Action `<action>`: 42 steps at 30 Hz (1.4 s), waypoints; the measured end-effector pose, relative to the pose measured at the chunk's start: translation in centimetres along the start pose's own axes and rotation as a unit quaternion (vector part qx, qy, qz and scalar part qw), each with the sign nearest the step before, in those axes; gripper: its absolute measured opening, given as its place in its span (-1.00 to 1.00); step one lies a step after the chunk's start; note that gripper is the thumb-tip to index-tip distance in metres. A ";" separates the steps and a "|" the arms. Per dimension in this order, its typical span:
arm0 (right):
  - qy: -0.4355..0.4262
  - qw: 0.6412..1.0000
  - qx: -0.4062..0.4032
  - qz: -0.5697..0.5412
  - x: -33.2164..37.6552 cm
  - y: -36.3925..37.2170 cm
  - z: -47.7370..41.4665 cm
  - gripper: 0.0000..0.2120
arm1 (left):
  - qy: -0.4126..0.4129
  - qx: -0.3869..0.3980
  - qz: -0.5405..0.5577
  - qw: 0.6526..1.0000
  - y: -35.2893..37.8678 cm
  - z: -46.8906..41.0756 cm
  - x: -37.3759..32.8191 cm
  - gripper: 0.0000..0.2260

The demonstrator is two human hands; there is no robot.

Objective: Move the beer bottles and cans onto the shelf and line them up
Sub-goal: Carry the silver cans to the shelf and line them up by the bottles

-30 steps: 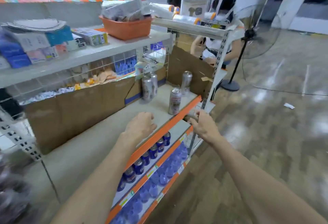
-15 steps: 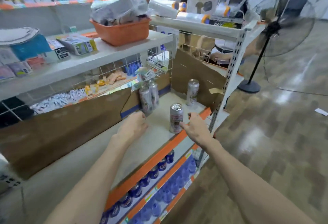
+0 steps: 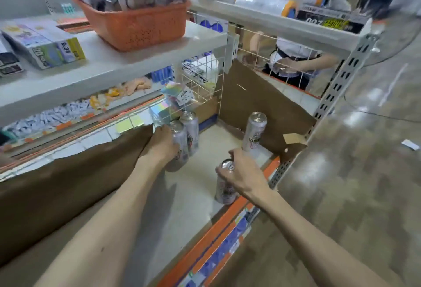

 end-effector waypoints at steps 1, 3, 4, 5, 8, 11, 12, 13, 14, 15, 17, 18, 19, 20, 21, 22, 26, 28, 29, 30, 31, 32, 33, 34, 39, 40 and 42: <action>0.000 1.000 0.004 0.003 -0.1 0.1 0.0 -0.36 | -0.008 -0.003 0.002 1.000 0.3 -1.0 0.0 -0.63; 0.010 1.000 0.004 0.003 -0.6 0.2 0.3 -0.33 | -0.015 0.000 -0.010 1.000 1.0 -2.2 -0.1 -0.56; 0.014 1.000 0.000 0.003 -0.8 0.0 0.5 -0.32 | -0.015 0.001 -0.022 1.000 1.4 -2.7 -0.2 -0.56; 0.016 1.000 0.001 0.007 -0.9 -0.1 0.8 -0.32 | -0.012 -0.003 -0.037 0.999 1.7 -3.2 -0.3 -0.58; 0.010 1.000 0.013 0.022 -1.4 -0.2 1.3 -0.39 | 0.012 -0.026 -0.050 0.998 2.0 -4.0 -0.6 -0.66; 0.009 1.000 0.013 0.001 -2.0 -0.2 1.4 -0.44 | 0.034 -0.041 -0.032 0.998 2.1 -4.5 -0.6 -0.71; 0.010 1.000 0.010 -0.008 -2.1 -0.2 1.2 -0.46 | 0.031 -0.040 -0.027 0.998 2.0 -4.3 -0.6 -0.72; 0.006 1.000 0.006 -0.015 -2.1 -0.2 1.0 -0.47 | 0.023 -0.042 -0.026 0.999 1.8 -4.1 -0.5 -0.72; 0.002 1.000 0.002 -0.018 -2.1 -0.2 0.8 -0.49 | 0.019 -0.042 -0.037 0.998 1.7 -3.7 -0.5 -0.72; -0.003 1.000 -0.001 -0.018 -1.9 -0.2 0.5 -0.50 | 0.018 -0.040 -0.041 0.998 1.7 -3.2 -0.6 -0.71; -0.014 1.000 -0.005 -0.007 -1.5 -0.3 -0.2 -0.52 | 0.020 -0.041 -0.035 0.998 1.3 -2.1 -1.0 -0.63; -0.019 1.000 -0.003 -0.002 -1.1 -0.4 -0.5 -0.54 | 0.018 -0.043 -0.030 0.998 1.0 -1.4 -1.1 -0.61; -0.027 1.000 0.001 0.002 -0.6 -0.4 -0.9 -0.55 | 0.022 -0.042 -0.021 0.999 0.6 -0.7 -0.9 -0.64; -0.035 0.999 0.006 0.007 0.2 -0.4 -1.3 -0.55 | 0.024 -0.032 -0.018 0.999 0.1 0.0 -0.7 -0.71; -0.046 0.999 0.010 0.012 1.1 -0.4 -1.7 -0.56 | 0.018 -0.021 -0.016 0.999 -0.3 0.8 0.0 -0.76; -0.060 0.998 0.010 0.018 2.3 -0.5 -2.0 -0.57 | -0.002 -0.018 -0.004 1.000 -1.0 2.0 0.6 -0.79; -0.132 0.991 0.024 0.021 8.2 0.7 -2.7 -0.58 | -0.088 -0.067 0.012 0.994 -5.4 8.2 4.3 -0.67; -0.176 0.984 0.033 0.013 12.2 2.0 -2.2 -0.56 | -0.124 -0.103 0.010 0.987 -8.0 11.6 6.9 -0.63; -0.202 0.979 0.040 0.008 14.3 2.9 -1.7 -0.54 | -0.145 -0.120 0.010 0.982 -9.4 13.5 8.3 -0.63; -0.228 0.972 0.052 -0.001 16.9 4.2 -0.7 -0.53 | -0.171 -0.141 0.006 0.975 -10.8 15.9 10.3 -0.63; -0.237 0.970 0.059 -0.007 18.6 5.0 -0.1 -0.51 | -0.184 -0.159 0.007 0.970 -11.9 17.6 11.5 -0.61; -0.246 0.967 0.068 -0.011 20.3 5.9 0.7 -0.50 | -0.203 -0.174 0.005 0.964 -13.0 19.3 12.6 -0.57; -0.268 0.960 0.079 -0.014 22.5 7.2 2.1 -0.50 | -0.227 -0.191 0.004 0.955 -14.3 21.8 14.4 -0.51; -0.286 0.954 0.089 -0.019 24.5 8.4 3.6 -0.50 | -0.251 -0.203 -0.002 0.947 -15.5 24.1 15.8 -0.46; -0.342 0.927 0.151 -0.038 32.5 13.6 10.6 -0.55 | -0.338 -0.242 -0.025 0.909 -19.8 34.4 22.6 -0.48; -0.349 0.923 0.160 -0.037 33.7 14.6 11.8 -0.55 | -0.352 -0.248 -0.028 0.902 -20.3 36.2 23.7 -0.50; -0.359 0.918 0.166 -0.036 35.8 16.4 13.8 -0.54 | -0.368 -0.264 -0.032 0.891 -21.0 39.1 25.9 -0.51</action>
Point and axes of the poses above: each hand's wrist, its own z-axis away from the middle knuckle, its own y-axis out of the palm, x = y × z, the point moved 6 cm from there along -z, towards the middle knuckle, and after that the axes turned 7 degrees about -z, right-handed, at the moved point
